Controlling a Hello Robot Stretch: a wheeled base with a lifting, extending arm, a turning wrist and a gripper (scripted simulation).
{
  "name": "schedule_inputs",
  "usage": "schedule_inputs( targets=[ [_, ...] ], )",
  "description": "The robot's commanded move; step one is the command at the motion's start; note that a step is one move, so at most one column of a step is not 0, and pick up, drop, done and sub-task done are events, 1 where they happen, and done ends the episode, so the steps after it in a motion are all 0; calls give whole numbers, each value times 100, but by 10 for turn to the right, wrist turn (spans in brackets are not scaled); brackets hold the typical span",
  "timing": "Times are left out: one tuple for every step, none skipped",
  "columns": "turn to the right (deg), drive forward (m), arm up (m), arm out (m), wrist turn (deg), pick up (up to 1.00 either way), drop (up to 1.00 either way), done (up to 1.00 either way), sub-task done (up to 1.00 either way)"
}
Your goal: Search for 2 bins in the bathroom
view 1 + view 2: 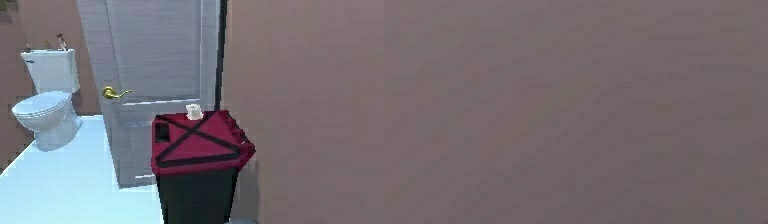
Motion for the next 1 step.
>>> schedule_inputs(
  targets=[
    [0,0,0,0,0,0,0,0,100]
  ],
)
